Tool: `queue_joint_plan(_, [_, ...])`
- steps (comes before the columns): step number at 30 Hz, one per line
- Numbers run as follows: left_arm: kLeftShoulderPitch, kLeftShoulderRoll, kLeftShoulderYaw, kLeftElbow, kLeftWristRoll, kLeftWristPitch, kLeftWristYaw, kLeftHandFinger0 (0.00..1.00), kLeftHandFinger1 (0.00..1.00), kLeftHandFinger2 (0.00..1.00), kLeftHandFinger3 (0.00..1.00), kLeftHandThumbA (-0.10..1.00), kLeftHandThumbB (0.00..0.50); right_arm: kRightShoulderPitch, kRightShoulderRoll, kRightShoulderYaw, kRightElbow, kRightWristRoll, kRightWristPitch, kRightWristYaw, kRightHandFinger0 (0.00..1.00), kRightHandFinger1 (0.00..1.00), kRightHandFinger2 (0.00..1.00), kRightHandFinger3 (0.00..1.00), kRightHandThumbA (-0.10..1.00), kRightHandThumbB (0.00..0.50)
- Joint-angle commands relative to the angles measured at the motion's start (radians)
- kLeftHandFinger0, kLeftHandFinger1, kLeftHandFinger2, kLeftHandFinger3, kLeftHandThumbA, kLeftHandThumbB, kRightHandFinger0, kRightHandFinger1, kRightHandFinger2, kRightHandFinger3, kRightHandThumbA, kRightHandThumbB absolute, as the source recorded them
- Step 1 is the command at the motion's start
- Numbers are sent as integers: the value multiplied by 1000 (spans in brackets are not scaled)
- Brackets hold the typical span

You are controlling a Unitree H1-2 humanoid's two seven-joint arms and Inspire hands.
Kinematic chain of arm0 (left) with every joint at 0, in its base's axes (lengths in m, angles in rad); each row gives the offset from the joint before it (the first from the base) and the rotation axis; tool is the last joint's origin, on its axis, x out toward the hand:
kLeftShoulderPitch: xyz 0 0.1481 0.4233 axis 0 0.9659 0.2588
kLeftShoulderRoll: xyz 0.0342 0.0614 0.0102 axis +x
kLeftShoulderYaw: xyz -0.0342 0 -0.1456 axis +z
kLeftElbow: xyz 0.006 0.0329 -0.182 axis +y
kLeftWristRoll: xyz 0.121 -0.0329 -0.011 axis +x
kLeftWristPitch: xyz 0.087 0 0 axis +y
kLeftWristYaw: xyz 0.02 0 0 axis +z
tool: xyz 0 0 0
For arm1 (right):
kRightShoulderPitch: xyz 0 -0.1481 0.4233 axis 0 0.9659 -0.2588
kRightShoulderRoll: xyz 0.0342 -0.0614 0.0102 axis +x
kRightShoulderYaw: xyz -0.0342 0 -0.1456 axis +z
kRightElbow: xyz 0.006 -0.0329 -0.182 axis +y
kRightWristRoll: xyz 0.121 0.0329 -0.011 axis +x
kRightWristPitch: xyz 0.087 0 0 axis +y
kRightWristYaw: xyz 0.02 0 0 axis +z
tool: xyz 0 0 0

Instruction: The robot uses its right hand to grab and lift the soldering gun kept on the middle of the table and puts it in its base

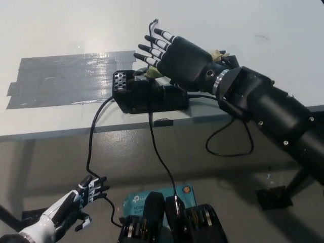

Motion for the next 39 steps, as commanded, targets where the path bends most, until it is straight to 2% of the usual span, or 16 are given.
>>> queue_joint_plan(1, [3, 31, 5, -11, -1, -22, -20, 1000, 1000, 1000, 1000, 1000, 243, -34, 9, -49, -61, 21, 70, 72, 1000, 1000, 1000, 1000, 781, 500])
queue_joint_plan(5, [10, 26, 7, -14, -5, -23, -18, 1000, 1000, 1000, 1000, 1000, 227, -12, -18, -118, -235, 92, 112, 282, 1000, 1000, 1000, 1000, 840, 500])
queue_joint_plan(8, [13, 24, 7, -14, -1, -22, -13, 1000, 1000, 1000, 1000, 1000, 228, 10, -29, -156, -316, 131, 123, 356, 1000, 1000, 1000, 1000, 860, 500])
queue_joint_plan(11, [20, 25, 8, -22, 2, -24, -10, 1000, 1000, 1000, 1000, 1000, 216, 73, -73, -204, -529, 185, 162, 482, 1000, 1000, 1000, 1000, 961, 500])
queue_joint_plan(14, [31, 16, 13, -20, -3, -23, -3, 1000, 1000, 1000, 1000, 1000, 231, 166, -128, -257, -767, 316, 211, 607, 1000, 1000, 1000, 1000, 944, 500])
queue_joint_plan(15, [35, 16, 11, -23, 1, -21, -2, 1000, 1000, 1000, 1000, 1000, 214, 245, -188, -288, -961, 364, 264, 670, 1000, 1000, 1000, 1000, 889, 500])
queue_joint_plan(18, [43, 12, 16, -24, -4, -28, 0, 1000, 1000, 1000, 1000, 1000, 209, 326, -246, -332, -1147, 387, 338, 747, 1000, 1000, 1000, 1000, 842, 500])
queue_joint_plan(20, [53, 15, 26, -23, -13, -38, -3, 1000, 1000, 1000, 1000, 1000, 210, 415, -298, -396, -1297, 439, 432, 784, 1000, 1000, 1000, 1000, 719, 500])
queue_joint_plan(22, [57, 14, 35, -14, -21, -53, -7, 1000, 1000, 1000, 1000, 1000, 230, 606, -389, -539, -1411, 540, 491, 695, 1000, 1000, 1000, 1000, 654, 500])
queue_joint_plan(26, [59, 16, 41, -15, -21, -39, -2, 1000, 1000, 1000, 1000, 1000, 257, 889, -395, -761, -1392, 641, 462, 521, 1000, 1000, 1000, 1000, 671, 500])
queue_joint_plan(27, [57, 16, 41, -10, -20, -39, -1, 1000, 1000, 1000, 1000, 1000, 233, 958, -385, -816, -1371, 672, 452, 490, 1000, 1000, 1000, 1000, 664, 481])
queue_joint_plan(29, [54, 13, 44, -3, -18, -37, 4, 1000, 1000, 1000, 1000, 1000, 210, 1104, -341, -934, -1281, 750, 378, 390, 1000, 1000, 1000, 1000, 586, 409])
queue_joint_plan(30, [53, 14, 46, 5, -19, -41, 3, 1000, 1000, 1000, 1000, 1000, 225, 1138, -321, -960, -1231, 777, 320, 339, 1000, 1000, 1000, 1000, 557, 393])
queue_joint_plan(33, [56, 13, 52, 16, -20, -52, 3, 1000, 1000, 1000, 1000, 1000, 228, 1222, -266, -1007, -1053, 758, 158, 211, 1000, 1000, 1000, 1000, 632, 368])
queue_joint_plan(35, [55, 16, 59, 23, -22, -52, 4, 1000, 1000, 1000, 1000, 1000, 226, 1232, -234, -1015, -975, 754, 105, 176, 1000, 1000, 1000, 1000, 622, 356])
queue_joint_plan(39, [58, 19, 57, 34, -15, -60, -2, 1000, 1000, 1000, 1000, 1000, 224, 1281, -160, -1052, -738, 818, 23, 137, 1000, 1000, 1000, 1000, 514, 276])
